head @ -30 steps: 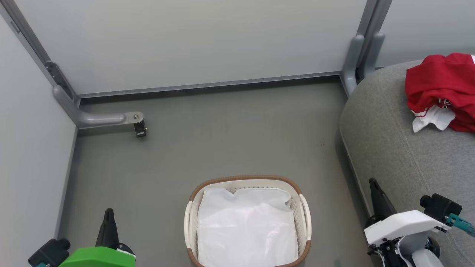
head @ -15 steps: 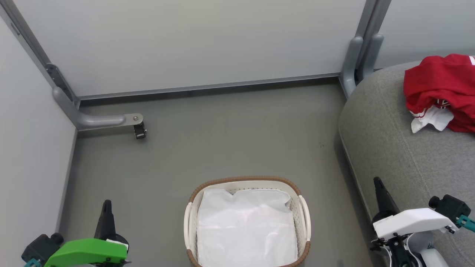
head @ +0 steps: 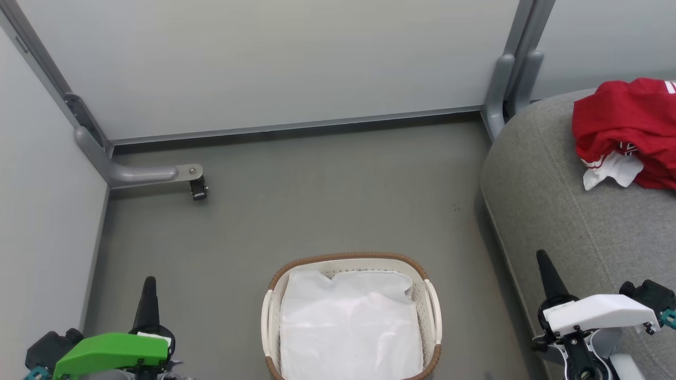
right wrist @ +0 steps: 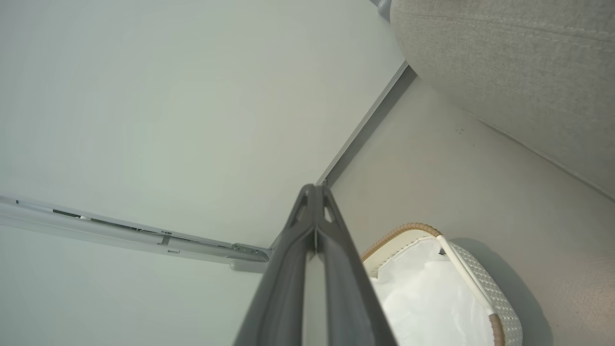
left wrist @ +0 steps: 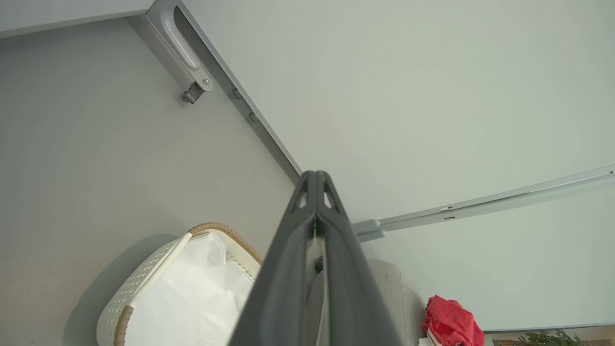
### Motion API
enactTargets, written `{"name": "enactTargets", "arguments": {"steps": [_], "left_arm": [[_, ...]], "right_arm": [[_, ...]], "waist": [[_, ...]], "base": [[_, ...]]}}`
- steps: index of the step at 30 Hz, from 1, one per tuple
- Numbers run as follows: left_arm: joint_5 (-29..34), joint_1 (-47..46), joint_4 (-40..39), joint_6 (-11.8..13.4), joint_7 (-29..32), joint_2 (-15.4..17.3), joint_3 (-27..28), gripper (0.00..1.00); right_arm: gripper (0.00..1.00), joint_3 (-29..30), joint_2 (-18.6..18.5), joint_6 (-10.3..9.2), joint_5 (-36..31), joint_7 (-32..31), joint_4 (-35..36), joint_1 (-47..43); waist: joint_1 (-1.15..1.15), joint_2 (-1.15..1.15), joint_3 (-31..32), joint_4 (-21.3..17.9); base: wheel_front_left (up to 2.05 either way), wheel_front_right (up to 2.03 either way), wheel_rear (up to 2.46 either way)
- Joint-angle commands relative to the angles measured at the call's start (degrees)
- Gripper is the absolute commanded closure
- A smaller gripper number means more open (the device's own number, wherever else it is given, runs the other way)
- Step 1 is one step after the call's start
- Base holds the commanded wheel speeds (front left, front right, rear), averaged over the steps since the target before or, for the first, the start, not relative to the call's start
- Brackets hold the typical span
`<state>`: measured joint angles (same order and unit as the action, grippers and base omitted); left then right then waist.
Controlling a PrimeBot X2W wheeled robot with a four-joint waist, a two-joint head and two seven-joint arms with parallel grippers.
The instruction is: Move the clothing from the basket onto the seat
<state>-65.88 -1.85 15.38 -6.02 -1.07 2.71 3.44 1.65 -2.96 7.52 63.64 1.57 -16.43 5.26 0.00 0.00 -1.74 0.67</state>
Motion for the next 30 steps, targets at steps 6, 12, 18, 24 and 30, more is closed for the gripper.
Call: {"name": "enactTargets", "arguments": {"steps": [6, 12, 18, 24, 30], "left_arm": [[-4.2, -1.8, -0.6, -0.4, 1.1, 0.2, 0.7, 1.00], [-7.2, -2.1, -0.8, -0.6, 2.0, 0.2, 1.0, 1.00], [-9.9, -2.6, -0.9, -0.7, 2.9, 0.3, 1.3, 1.00], [-12.6, -3.0, -1.0, -0.9, 3.6, 0.3, 1.6, 1.00], [-15.2, -3.2, -1.1, -1.0, 4.4, 0.3, 1.9, 1.00]], "right_arm": [[1.00, 0.8, -0.5, -0.03, 4.6, -1.1, 1.0, 0.9], [1.00, 1.3, -0.5, -0.03, 7.8, -2.0, 1.2, 1.0], [1.00, 1.8, -0.5, -0.03, 10.9, -2.8, 1.4, 1.0], [1.00, 2.2, -0.5, -0.04, 13.9, -3.6, 1.6, 1.1], [1.00, 2.6, -0.5, -0.04, 16.6, -4.4, 1.8, 1.1]], "waist": [[0.00, 0.00, 0.2, -0.1], [0.00, 0.00, 0.3, -0.1], [0.00, 0.00, 0.5, -0.2], [0.00, 0.00, 0.6, -0.3], [0.00, 0.00, 0.8, -0.3]], "base": [[0.00, 0.00, 0.00], [0.00, 0.00, 0.00], [0.00, 0.00, 0.00], [0.00, 0.00, 0.00], [0.00, 0.00, 0.00]]}}
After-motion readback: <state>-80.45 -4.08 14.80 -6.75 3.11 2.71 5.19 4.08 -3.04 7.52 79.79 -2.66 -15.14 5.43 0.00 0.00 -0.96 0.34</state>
